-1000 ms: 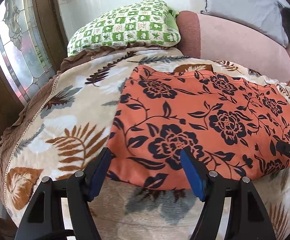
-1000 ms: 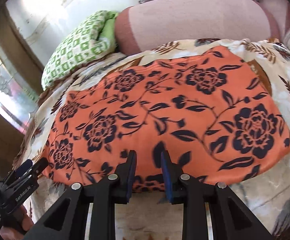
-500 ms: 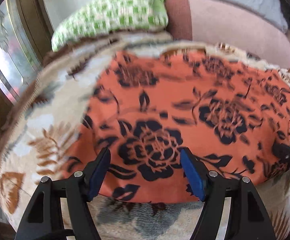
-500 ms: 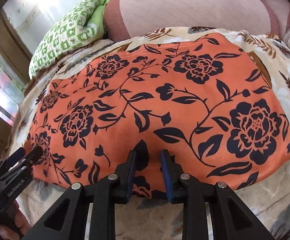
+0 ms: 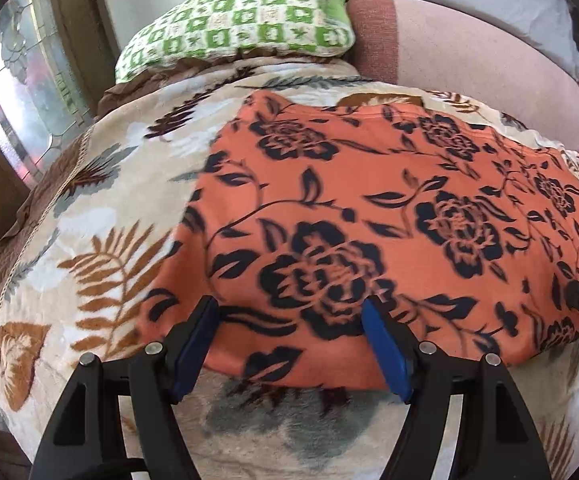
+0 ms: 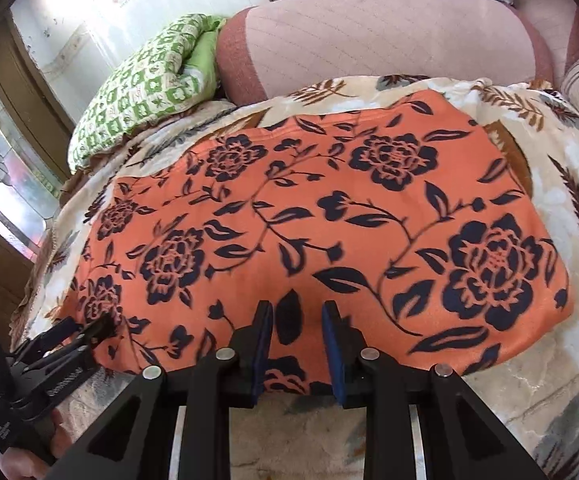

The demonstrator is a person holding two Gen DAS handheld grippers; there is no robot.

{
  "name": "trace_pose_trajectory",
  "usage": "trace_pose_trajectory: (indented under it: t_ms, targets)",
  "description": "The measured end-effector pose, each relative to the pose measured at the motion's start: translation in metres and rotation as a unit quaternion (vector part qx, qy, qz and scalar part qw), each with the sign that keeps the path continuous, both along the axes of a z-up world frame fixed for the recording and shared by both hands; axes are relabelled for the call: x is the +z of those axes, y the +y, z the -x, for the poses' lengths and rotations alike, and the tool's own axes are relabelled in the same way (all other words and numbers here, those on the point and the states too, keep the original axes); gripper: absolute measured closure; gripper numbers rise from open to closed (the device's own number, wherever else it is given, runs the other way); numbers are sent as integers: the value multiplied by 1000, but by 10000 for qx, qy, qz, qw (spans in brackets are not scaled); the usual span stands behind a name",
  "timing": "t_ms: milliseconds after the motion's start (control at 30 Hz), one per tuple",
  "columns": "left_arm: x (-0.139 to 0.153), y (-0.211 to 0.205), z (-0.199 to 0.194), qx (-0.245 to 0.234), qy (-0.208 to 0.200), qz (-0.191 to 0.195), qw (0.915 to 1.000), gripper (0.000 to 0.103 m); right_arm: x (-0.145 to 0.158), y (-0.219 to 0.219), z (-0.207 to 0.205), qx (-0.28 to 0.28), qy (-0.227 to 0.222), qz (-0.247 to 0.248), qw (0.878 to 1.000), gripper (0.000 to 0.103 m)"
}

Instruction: Fold small clothes

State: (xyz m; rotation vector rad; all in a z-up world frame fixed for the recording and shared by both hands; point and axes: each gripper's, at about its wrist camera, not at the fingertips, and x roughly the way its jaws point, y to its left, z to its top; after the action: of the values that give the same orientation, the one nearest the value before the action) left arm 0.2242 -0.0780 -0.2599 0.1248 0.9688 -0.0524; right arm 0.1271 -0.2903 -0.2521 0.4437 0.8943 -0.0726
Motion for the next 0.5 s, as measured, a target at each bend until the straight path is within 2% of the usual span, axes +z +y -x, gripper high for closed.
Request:
trace_pose_trajectory:
  t_ms: [100,167,233,333,400,500]
  targets:
    - [-4,5,-1,-43,27,53,10000,28,-14,-11,1,-150,300,-98,9994,75]
    - [-2,6,1,-108,30,56,9999,28,-18,-10,0,-28,292,-51,9996,75]
    - [6,16,5,-50,31,374,9993,28,-12,-8,3,2,240,24,9997,75]
    - [15,39,13,221,26,834,9963,28,-1,-13,12,-23,-50,-246,9997,75]
    - [12,53,19,492,155,916,9945,28,6,-16,15,-26,-223,-310,9993,75]
    - [1,70,30,771,483,1375,9863,28,11,-17,17,22,-334,-507,9982,75]
